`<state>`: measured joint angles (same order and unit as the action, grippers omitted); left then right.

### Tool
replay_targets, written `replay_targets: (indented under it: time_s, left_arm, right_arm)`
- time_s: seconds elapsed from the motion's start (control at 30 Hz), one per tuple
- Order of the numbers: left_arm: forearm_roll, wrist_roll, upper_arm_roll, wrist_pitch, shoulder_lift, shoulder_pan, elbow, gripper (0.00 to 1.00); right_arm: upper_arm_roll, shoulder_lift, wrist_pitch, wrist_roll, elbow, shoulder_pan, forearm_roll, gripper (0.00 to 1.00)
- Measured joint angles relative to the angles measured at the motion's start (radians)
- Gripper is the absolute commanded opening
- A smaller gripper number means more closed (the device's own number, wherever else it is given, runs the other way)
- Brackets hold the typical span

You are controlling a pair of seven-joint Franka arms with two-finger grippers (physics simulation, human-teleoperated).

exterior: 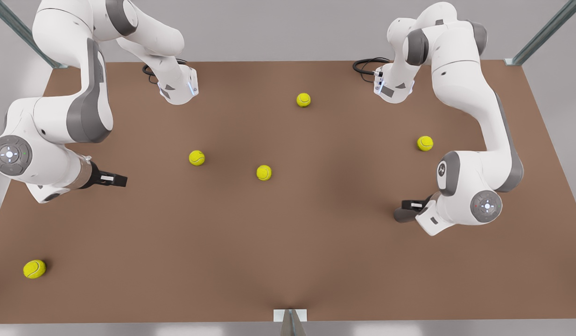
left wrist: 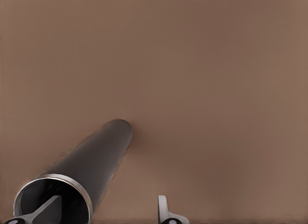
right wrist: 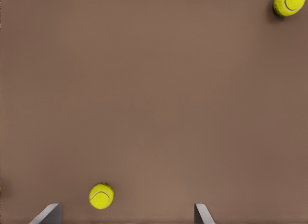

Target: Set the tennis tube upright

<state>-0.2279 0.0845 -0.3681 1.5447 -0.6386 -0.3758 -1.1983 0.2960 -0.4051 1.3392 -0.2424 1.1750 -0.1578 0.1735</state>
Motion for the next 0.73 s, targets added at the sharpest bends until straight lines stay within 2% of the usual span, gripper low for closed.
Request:
replay_targets:
  time_s: [0.1, 0.4, 0.73]
  left_arm:
    - [0.008, 0.0, 0.0, 0.0, 0.03, 0.002, 0.0, 1.0]
    - [0.089, 0.007, 0.052, -0.034, 0.263, 0.052, -0.04, 1.0]
    - [0.135, 0.012, 0.054, -0.034, 0.263, 0.052, -0.041, 1.0]
  right_arm:
    - [0.0, 0.0, 0.0, 0.0, 0.0, -0.001, 0.001, 1.0]
    - [0.001, 0.0, -0.002, 0.006, 0.002, 0.017, -0.045, 1.0]
    - [0.002, -0.001, -0.002, 0.005, 0.003, 0.015, -0.055, 1.0]
